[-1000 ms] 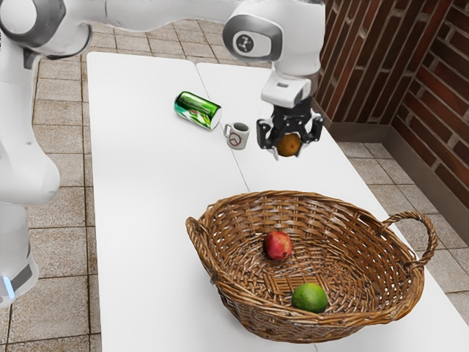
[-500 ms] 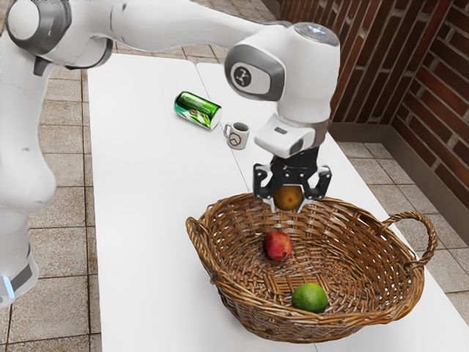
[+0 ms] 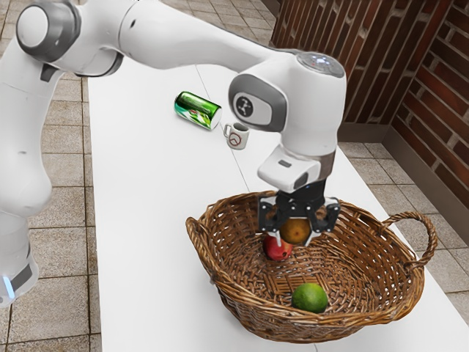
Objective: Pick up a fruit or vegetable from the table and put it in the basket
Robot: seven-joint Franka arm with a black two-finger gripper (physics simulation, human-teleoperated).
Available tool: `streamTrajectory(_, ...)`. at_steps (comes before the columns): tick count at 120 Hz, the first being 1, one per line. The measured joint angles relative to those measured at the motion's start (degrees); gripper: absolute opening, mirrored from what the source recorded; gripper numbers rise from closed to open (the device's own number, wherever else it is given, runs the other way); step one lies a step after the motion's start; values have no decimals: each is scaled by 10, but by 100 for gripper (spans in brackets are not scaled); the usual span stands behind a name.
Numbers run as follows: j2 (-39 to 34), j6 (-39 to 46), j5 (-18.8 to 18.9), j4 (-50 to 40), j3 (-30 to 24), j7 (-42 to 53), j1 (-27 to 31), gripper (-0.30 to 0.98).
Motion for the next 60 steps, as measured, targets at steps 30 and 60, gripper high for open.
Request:
streamTrajectory(30,-1,15,8,1,30,-6,-25,56)
streamTrajectory(60,-6,-35,8,89,93,1,4,67)
